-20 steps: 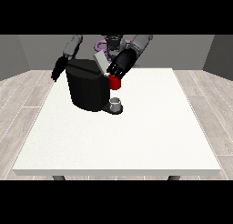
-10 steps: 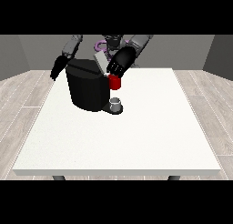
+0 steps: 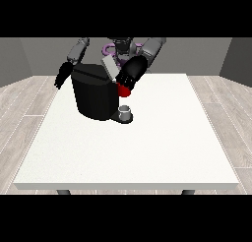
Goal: Insert the coffee pod into the coffee machine and close the lid
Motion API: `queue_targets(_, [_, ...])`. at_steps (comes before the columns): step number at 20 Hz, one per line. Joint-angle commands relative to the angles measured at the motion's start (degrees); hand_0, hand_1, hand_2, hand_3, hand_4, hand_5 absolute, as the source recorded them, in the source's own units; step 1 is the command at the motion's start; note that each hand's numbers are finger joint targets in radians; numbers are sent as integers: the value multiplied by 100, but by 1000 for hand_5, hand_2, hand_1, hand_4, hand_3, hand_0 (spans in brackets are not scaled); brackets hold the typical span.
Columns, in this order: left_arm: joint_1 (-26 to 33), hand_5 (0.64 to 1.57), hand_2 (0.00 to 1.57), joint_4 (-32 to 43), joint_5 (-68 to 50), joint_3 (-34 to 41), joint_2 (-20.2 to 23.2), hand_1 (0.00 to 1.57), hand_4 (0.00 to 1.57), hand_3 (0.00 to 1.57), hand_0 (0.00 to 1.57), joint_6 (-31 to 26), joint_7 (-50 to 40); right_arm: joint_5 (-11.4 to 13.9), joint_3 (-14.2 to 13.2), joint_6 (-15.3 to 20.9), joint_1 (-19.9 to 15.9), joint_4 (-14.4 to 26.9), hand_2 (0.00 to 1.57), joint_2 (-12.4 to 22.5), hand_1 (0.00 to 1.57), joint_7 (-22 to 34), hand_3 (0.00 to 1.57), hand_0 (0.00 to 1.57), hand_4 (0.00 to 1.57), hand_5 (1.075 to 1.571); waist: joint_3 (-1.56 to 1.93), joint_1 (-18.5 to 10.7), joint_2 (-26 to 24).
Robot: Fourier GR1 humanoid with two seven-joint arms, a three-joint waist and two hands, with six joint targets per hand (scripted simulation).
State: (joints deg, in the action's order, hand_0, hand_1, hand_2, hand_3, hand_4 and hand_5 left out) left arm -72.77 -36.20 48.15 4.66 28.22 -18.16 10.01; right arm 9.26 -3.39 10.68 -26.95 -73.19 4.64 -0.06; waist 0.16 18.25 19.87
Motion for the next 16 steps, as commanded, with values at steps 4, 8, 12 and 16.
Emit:
queue_targets(4, [-137, 1571, 1145, 24, -43, 154, 5, 1150, 0, 953, 1150, 224, 175, -31, -83, 10, -193, 29, 0, 59, 0, 33, 0, 0, 85, 1571, -15, -24, 162])
queue_targets(8, [-85, 1571, 1210, -1, -36, 200, -136, 1247, 0, 954, 1247, 497, 163, 41, -21, -26, -61, 72, 0, 88, 0, -93, 0, 0, 109, 1571, -15, 70, 223])
queue_targets(12, [-58, 1571, 1211, 22, 96, 85, -362, 1232, 0, 967, 1232, 660, 60, 182, 81, 55, -242, 17, 0, 63, 0, 275, 0, 0, 218, 1571, -15, 93, 114])
queue_targets(16, [-5, 1571, 1115, 57, 197, 112, 90, 1144, 0, 841, 1144, 787, 565, 175, 180, -7, -135, -202, 0, 23, 0, 207, 0, 0, 185, 1571, -17, 202, 285])
